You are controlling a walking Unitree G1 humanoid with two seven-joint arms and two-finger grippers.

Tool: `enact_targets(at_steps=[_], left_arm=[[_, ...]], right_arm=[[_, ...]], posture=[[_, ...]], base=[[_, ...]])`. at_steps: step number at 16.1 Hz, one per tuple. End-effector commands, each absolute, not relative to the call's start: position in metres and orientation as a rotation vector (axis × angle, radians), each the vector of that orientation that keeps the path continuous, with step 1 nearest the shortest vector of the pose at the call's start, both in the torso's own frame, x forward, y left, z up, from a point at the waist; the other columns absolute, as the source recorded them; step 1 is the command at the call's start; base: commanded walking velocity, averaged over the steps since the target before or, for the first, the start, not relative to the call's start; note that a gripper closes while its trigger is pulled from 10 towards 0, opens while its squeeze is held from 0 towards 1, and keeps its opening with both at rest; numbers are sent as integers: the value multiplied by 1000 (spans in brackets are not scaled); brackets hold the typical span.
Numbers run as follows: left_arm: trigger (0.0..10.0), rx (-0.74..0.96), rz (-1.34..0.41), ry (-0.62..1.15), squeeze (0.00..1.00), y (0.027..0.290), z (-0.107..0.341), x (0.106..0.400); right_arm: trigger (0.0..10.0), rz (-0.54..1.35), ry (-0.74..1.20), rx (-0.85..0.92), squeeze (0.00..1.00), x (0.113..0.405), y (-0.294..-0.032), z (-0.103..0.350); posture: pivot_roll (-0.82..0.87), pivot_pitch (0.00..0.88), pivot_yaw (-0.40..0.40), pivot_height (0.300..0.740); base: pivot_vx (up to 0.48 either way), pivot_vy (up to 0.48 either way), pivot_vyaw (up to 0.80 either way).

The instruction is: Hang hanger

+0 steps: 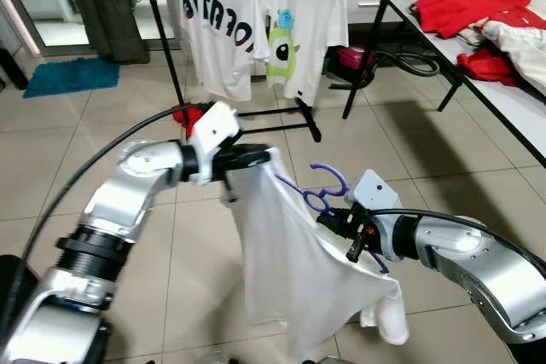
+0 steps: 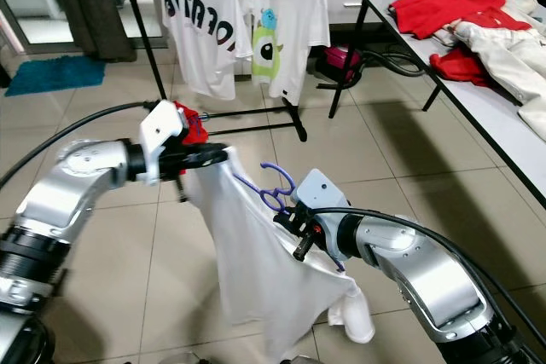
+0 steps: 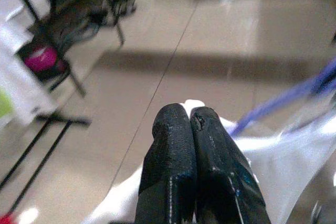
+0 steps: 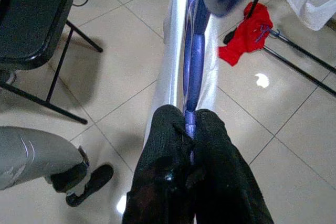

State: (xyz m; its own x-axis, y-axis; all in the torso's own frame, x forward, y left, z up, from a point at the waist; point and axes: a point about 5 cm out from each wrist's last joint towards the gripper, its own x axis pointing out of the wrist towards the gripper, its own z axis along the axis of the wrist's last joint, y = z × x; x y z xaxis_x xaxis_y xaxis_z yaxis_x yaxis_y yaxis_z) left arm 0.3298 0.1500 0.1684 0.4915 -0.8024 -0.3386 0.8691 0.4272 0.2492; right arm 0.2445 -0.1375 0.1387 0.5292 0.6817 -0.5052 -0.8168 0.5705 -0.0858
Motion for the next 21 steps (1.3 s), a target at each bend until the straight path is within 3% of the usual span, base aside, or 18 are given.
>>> enact_targets(at_steps=[1,2,3,4,5,8,12,14,16,17,21], left_arm=[[0,483,-1025,163,0,153,177,335],[2235,482,-1028,164,0,154,178,335],[10000,481,-1007,165,0,156,178,336],[10000,473,-1014,150,114,156,180,337],[10000,470,-1021,142,1000,155,181,337],[10000,370,-1062,85,1000,153,193,336],[10000,403,-1085,86,1000,168,205,337],[10000,401,-1150,82,1000,165,209,335],[10000,462,-1352,136,1000,149,207,327],[10000,493,-1445,156,0,142,204,324],[10000,555,-1572,207,0,136,200,327]], right_arm=[[10000,901,399,-333,0,247,-139,150],[10000,903,388,-318,0,247,-138,151],[10000,906,378,-313,0,248,-137,153],[10000,914,369,-307,0,248,-136,155],[10000,915,368,-305,0,248,-135,155],[10000,917,368,-300,0,249,-134,156],[10000,906,362,-311,0,251,-136,157],[10000,920,351,-320,0,252,-135,160],[10000,1002,318,-350,0,251,-127,170],[10000,1058,301,-375,0,249,-122,176],[10000,1128,279,-427,0,247,-115,184]], posture=[[-120,30,11,740],[-120,30,11,740],[-120,30,11,740],[-120,30,11,740],[-120,30,11,740],[-112,25,8,740],[-111,21,12,740],[-109,21,9,740],[-104,20,4,740],[-105,19,3,740],[-118,24,21,740]], base=[[0,0,0],[0,0,0],[0,0,0],[0,0,0],[0,0,0],[0,0,0],[0,0,0],[0,0,0],[0,0,0],[0,0,0],[0,0,0]])
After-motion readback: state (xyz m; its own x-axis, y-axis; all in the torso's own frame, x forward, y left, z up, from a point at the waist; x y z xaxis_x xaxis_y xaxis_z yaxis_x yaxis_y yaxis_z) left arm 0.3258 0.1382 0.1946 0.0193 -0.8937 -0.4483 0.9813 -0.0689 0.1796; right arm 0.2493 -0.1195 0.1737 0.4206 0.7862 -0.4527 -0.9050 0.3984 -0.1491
